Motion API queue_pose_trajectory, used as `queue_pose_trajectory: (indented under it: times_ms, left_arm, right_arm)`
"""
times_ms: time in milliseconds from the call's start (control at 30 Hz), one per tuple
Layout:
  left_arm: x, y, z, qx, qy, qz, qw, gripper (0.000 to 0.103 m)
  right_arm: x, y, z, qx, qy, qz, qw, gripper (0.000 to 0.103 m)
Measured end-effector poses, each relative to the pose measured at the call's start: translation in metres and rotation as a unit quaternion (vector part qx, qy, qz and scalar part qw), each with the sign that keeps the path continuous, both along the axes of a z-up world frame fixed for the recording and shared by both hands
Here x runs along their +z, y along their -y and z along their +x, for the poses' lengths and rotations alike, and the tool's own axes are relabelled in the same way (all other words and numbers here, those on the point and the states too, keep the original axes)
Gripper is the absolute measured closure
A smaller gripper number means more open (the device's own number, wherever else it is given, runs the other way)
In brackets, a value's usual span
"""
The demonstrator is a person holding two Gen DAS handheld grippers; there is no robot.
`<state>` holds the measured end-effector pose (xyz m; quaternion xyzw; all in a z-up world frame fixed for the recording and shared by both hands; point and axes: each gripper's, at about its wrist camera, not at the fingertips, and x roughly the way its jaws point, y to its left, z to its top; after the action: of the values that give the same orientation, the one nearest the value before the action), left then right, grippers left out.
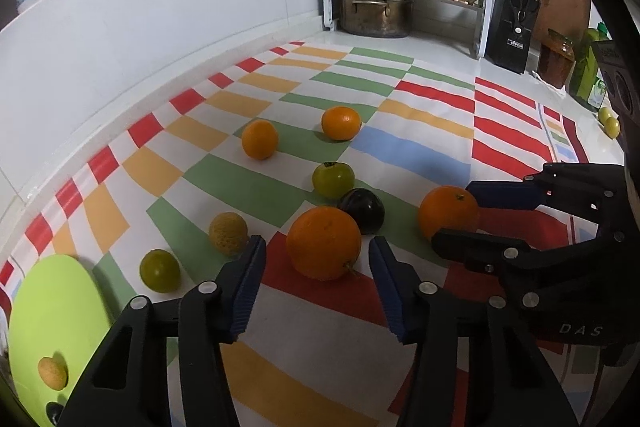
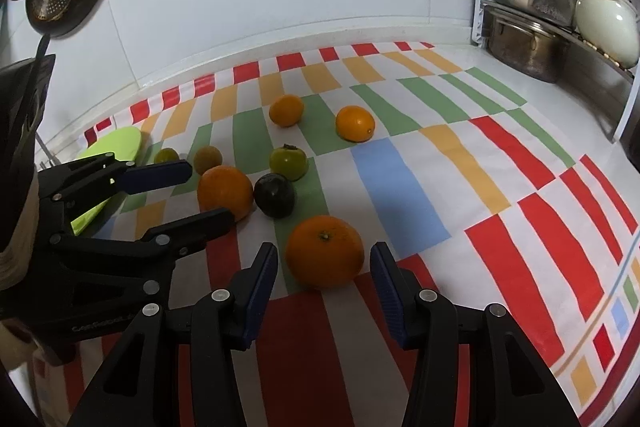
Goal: Organize fruits
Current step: 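Grasp a large orange with the left gripper while the right gripper grasps a mandarin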
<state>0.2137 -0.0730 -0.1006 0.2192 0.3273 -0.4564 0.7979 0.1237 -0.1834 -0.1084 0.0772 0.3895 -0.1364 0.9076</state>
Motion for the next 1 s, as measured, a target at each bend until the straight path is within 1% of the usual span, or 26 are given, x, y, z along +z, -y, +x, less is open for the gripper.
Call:
queue_pose_trajectory:
  times_ms: [167,233,300,333,467,633,1000]
  left_arm:
    - [-0.002,0.004,0.001,0.001,-0.003,0.004,1.0000,0.060]
    - [-0.003,0.005,0.001,0.000,-0.004,0.005,1.0000,0.062]
    - [-0.003,0.005,0.002,0.004,-0.002,0.007,1.0000,0.063]
    - [-0.003,0.006,0.001,0.005,-0.002,0.007,1.0000,0.063]
    - [-0.002,0.006,0.000,0.013,-0.003,0.007,0.9999,0.063]
    - [0.006,-0.001,-0.007,0.028,0.000,-0.002,0.9996,0.063]
    - [0.038,-0.030,-0.021,0.072,0.005,-0.038,0.9967,0.063]
  right_arm:
    - [-0.005,0.008,0.002,0.000,-0.005,0.025,1.000,0.054]
    - [-0.005,0.008,0.002,0.002,-0.004,0.028,1.000,0.054]
    - [-0.005,0.007,0.002,0.005,-0.002,0.024,1.000,0.056]
    - [-0.004,0.006,0.002,0.008,-0.002,0.024,1.000,0.059]
    - [-0.004,0.006,0.002,0.010,-0.002,0.021,1.000,0.059]
    - [-0.001,0.007,-0.002,0.011,0.001,0.020,1.000,0.060]
    - [0.029,-0.012,-0.011,0.038,0.031,0.001,0.999,0.060]
